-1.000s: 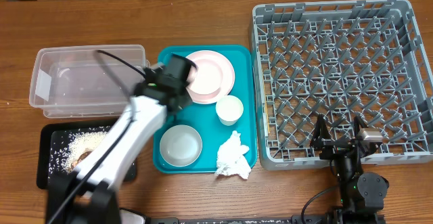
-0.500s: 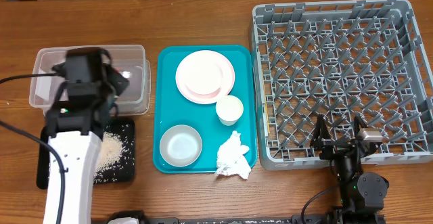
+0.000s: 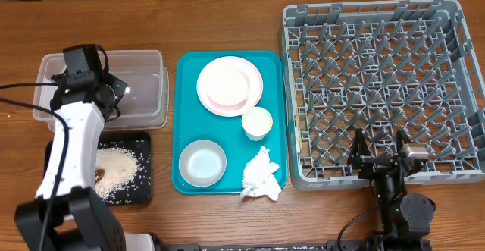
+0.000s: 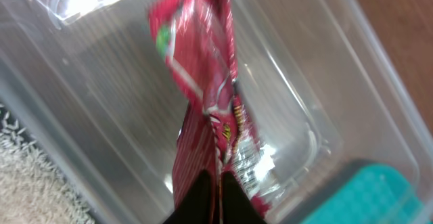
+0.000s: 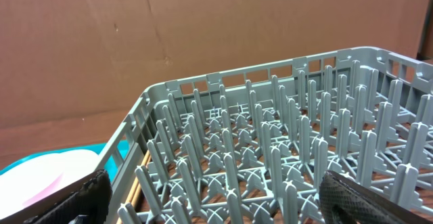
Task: Sort waste into correct bins and load items into the dishwasher
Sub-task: 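Carry the wrapper left and drop it into the clear plastic bin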
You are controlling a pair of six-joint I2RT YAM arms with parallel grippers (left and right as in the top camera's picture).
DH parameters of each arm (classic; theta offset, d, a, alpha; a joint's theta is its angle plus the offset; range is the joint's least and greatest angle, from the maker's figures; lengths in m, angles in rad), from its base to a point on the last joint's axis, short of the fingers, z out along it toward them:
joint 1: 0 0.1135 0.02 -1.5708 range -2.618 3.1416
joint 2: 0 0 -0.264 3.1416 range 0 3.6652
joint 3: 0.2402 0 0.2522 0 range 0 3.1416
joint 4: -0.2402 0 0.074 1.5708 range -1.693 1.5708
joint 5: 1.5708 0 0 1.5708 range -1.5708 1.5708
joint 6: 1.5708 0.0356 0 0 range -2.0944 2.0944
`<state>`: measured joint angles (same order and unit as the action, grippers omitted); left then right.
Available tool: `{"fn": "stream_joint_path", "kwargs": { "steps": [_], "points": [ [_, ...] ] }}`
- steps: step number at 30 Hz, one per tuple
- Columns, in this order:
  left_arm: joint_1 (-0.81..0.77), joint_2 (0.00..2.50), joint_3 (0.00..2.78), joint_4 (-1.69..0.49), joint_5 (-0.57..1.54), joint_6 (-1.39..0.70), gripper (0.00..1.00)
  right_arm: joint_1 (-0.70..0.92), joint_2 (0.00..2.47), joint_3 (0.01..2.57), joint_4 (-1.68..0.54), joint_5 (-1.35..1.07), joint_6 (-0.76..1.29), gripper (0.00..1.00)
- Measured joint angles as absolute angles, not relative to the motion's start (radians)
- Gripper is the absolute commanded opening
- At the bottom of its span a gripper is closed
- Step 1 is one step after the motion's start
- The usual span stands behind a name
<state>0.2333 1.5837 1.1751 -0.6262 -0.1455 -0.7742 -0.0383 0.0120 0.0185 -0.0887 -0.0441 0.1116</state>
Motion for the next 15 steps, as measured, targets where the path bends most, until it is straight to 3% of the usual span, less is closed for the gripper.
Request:
{"fn": "stream_joint_path", "kwargs": {
  "steps": [1, 6, 15],
  "points": [
    [0.239, 1.598, 1.175, -0.617, -0.146, -0.772, 0.40, -0.038, 0.012, 0.019, -0.089, -0.044, 0.112, 1.00],
    [0.256, 1.620, 1.175, -0.588, -0.143, -0.737, 0.61, -0.038, 0.012, 0.019, -0.089, -0.044, 0.111, 1.00],
    [0.250, 1.521, 1.175, -0.622, 0.023, -0.601, 0.64, -0.038, 0.012, 0.019, -0.089, -0.045, 0.112, 1.00]
  ]
}}
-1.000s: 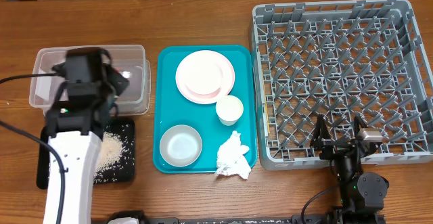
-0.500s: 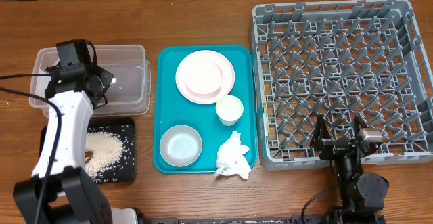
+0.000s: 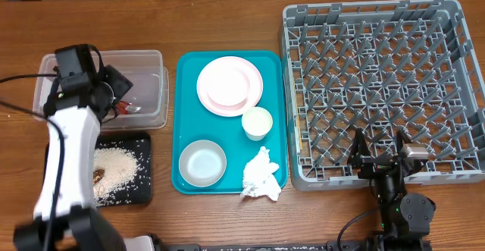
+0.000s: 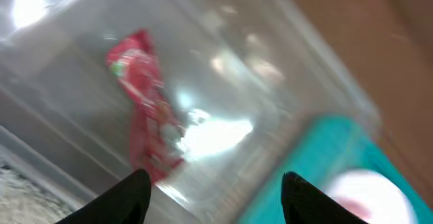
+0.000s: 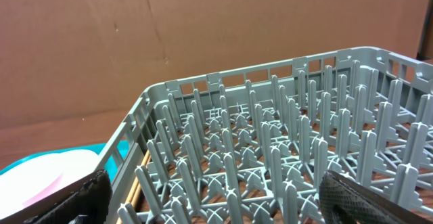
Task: Sort waste into correct bins and load items into the dishwasher
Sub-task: 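Carry the wrapper left and drop it into the clear plastic bin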
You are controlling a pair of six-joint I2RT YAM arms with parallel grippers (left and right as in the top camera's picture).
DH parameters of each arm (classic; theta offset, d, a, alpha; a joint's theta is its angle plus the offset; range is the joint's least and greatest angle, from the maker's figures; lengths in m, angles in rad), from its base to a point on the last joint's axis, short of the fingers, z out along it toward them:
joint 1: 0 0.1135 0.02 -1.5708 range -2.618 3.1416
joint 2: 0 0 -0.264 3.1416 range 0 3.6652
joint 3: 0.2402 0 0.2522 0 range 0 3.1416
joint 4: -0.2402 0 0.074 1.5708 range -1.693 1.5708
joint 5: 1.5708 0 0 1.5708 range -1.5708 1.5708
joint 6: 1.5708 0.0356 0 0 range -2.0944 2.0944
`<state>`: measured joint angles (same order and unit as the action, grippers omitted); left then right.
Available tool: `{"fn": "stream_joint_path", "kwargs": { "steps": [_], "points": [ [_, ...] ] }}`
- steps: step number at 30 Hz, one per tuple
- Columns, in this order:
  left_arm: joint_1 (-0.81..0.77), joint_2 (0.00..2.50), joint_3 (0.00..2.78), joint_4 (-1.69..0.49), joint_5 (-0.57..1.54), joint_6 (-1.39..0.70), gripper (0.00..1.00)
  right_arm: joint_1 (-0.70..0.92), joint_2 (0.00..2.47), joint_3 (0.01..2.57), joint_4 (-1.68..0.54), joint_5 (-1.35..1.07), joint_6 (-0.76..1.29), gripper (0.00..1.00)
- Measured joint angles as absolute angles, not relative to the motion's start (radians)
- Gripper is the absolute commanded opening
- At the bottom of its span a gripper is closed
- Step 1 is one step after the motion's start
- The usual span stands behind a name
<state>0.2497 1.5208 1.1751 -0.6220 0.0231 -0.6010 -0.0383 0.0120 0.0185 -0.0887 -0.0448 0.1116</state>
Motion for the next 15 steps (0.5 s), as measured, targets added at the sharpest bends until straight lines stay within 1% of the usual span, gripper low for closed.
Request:
{"fn": "stream_joint_path", "kwargs": {
  "steps": [3, 5, 8, 12, 15],
  "points": [
    [0.215, 1.402, 1.177, -0.690, 0.142, -0.551, 0.64, -0.038, 0.012, 0.019, -0.089, -0.044, 0.112, 1.00],
    [0.170, 1.329, 1.185, -0.773, 0.212, -0.525, 0.64, -0.038, 0.012, 0.019, -0.089, -0.044, 0.112, 1.00],
    [0.086, 1.263, 1.190, -0.907, 0.272, -0.485, 0.68, -0.038, 0.012, 0.019, -0.089, -0.044, 0.112, 1.00],
    [-0.036, 1.265, 1.192, -1.023, 0.305, -0.455, 0.70, -0.038, 0.012, 0.019, -0.089, -0.044, 0.112, 1.00],
    [-0.141, 1.289, 1.191, -1.064, 0.315, -0.443, 0.71, -0.038, 0.012, 0.019, -0.089, -0.044, 0.112, 1.00]
  ]
}}
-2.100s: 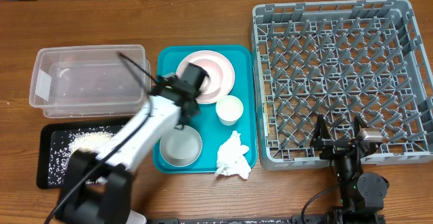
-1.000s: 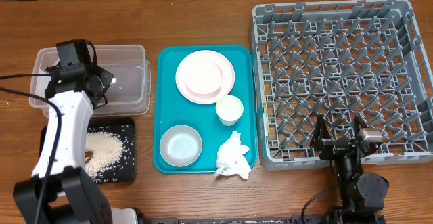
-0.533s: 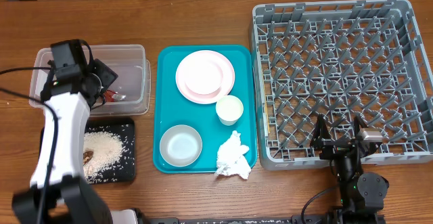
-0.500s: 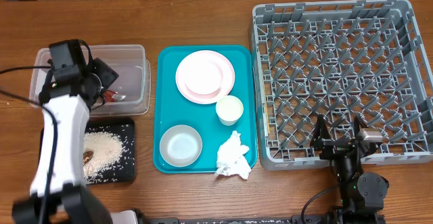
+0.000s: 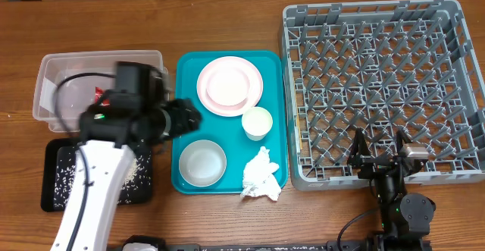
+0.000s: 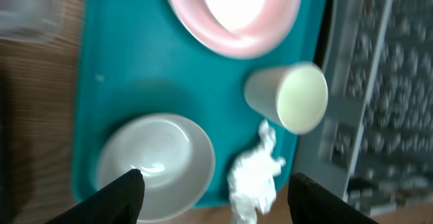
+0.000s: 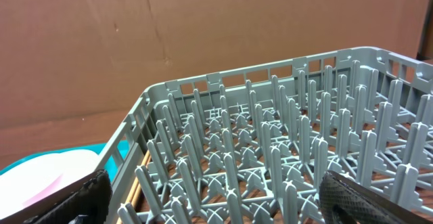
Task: Sort waste into correct bins and load items into the dishwasher
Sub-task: 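Carry the wrapper left and drop it into the clear plastic bin, then reach the left gripper to the white tissue and grasp it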
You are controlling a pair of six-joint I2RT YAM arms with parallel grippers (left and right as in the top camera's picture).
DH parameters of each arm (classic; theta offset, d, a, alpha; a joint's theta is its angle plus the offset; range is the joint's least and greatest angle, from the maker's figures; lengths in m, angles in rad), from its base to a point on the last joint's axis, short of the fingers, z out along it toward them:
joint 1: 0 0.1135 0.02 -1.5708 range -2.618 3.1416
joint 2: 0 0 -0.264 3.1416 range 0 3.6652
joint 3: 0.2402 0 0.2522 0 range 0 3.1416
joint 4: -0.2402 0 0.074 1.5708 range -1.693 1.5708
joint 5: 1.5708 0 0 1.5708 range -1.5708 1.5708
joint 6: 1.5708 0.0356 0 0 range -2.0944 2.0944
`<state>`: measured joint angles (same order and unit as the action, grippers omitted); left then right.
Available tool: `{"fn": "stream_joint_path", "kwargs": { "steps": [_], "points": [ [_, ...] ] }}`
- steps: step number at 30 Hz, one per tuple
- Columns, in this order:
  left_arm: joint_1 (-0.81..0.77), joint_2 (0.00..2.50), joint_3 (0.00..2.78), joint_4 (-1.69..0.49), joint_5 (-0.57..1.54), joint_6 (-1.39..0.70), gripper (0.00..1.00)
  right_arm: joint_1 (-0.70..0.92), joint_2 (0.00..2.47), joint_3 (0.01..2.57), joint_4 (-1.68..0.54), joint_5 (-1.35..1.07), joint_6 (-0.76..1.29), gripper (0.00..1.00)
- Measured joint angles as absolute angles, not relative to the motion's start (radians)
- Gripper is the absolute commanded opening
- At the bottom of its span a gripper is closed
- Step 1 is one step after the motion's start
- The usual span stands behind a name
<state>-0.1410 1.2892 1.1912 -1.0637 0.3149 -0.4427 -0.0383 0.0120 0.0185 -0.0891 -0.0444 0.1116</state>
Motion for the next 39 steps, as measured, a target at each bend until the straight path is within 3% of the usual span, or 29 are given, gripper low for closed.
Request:
{"fn": "stream_joint_path", "kwargs": {
  "steps": [5, 14, 26, 39],
  "points": [
    [-0.336, 1.364, 1.191, -1.055, 0.315, -0.434, 0.76, -0.038, 0.012, 0.019, -0.089, -0.044, 0.112, 1.00],
    [-0.572, 1.591, 1.191, -0.961, 0.295, -0.443, 0.74, -0.038, 0.012, 0.019, -0.089, -0.044, 0.112, 1.00],
    [-0.676, 1.778, 1.191, -0.896, 0.287, -0.447, 0.70, -0.038, 0.012, 0.019, -0.089, -0.044, 0.111, 1.00],
    [-0.691, 1.811, 1.191, -0.910, 0.220, -0.449, 0.71, -0.038, 0.012, 0.019, -0.089, -0.044, 0.111, 1.00]
  ]
}}
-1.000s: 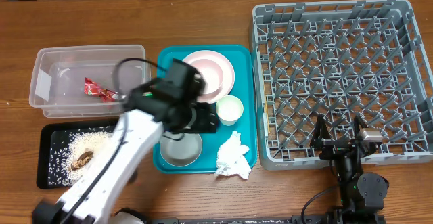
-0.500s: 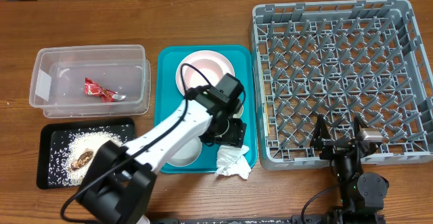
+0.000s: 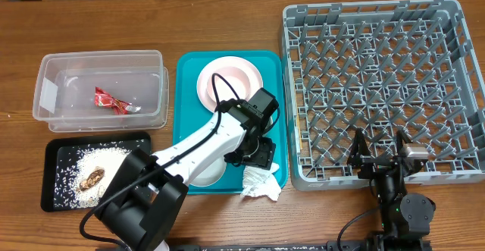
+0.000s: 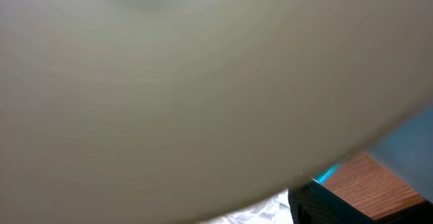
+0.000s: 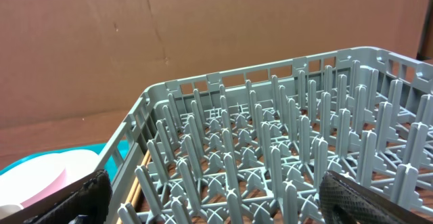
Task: Sort waste into correct bins and load items into the dishwasher
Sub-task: 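Reach the left gripper to the white tissue and grasp it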
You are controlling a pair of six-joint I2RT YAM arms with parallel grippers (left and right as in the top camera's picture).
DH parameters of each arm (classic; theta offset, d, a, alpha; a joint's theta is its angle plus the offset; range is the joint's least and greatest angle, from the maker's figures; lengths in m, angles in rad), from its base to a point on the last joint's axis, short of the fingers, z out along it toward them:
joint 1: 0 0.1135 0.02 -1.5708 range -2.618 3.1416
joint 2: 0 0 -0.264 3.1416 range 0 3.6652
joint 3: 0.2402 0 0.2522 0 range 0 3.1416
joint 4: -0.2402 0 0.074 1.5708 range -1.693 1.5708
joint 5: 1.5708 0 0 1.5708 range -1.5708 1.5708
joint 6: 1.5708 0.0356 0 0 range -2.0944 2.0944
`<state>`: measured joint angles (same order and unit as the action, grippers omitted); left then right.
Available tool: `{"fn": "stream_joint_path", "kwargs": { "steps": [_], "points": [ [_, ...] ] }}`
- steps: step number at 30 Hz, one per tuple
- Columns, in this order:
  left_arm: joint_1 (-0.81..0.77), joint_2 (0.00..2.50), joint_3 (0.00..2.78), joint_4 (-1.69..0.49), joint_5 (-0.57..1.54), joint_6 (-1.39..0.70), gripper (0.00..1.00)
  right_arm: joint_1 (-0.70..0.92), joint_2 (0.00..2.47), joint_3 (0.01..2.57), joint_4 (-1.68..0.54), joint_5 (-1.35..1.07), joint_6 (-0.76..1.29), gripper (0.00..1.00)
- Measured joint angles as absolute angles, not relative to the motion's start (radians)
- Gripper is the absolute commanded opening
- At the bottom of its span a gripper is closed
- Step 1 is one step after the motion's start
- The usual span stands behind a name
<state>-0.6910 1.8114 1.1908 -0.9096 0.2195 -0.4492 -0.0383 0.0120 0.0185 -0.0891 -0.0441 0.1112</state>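
My left gripper (image 3: 256,146) is low over the teal tray (image 3: 189,76), where the cream cup stands. The arm hides the cup in the overhead view. In the left wrist view the cup (image 4: 203,82) fills nearly the whole frame, very close. One black fingertip (image 4: 331,200) shows at the lower right, set wide, and the other is hidden. A crumpled white napkin (image 3: 260,183) lies just in front of the gripper. The pink plate (image 3: 227,76) and the grey bowl (image 3: 201,171) are on the tray. My right gripper (image 5: 223,197) stands open at the near edge of the grey dish rack (image 3: 379,84).
A clear plastic bin (image 3: 53,92) at the left holds a red wrapper (image 3: 114,101). In front of it a black tray (image 3: 57,190) carries rice and a brown scrap. The rack's prongs (image 5: 270,149) rise right before the right gripper.
My left gripper has gone from above the tray's left side, next to the bowl, down to the cup near the tray's right edge. The cup now fills its wrist view. The right arm is unchanged.
My left gripper was shut on the red wrapper over the clear bin. Then it was open with the wrapper lying in the bin. Then it was open above the teal tray, and now it is down at the cup. The right arm stayed still.
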Motion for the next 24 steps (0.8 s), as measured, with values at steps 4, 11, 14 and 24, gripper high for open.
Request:
{"fn": "stream_joint_path", "kwargs": {
  "steps": [4, 11, 14, 24],
  "points": [
    [-0.723, 1.811, 1.191, -0.917, 0.212, -0.449, 0.71, -0.038, 0.012, 0.019, -0.089, -0.044, 0.112, 1.00],
    [-0.783, 1.811, 1.191, -0.953, 0.172, -0.456, 0.74, -0.038, 0.012, 0.019, -0.089, -0.044, 0.112, 1.00],
    [-0.791, 1.811, 1.191, -0.973, 0.129, -0.474, 0.75, -0.038, 0.012, 0.019, -0.089, -0.044, 0.111, 1.00],
    [-0.791, 1.811, 1.190, -0.965, 0.091, -0.494, 0.75, -0.038, 0.012, 0.019, -0.089, -0.044, 0.111, 1.00]
  ]
}}
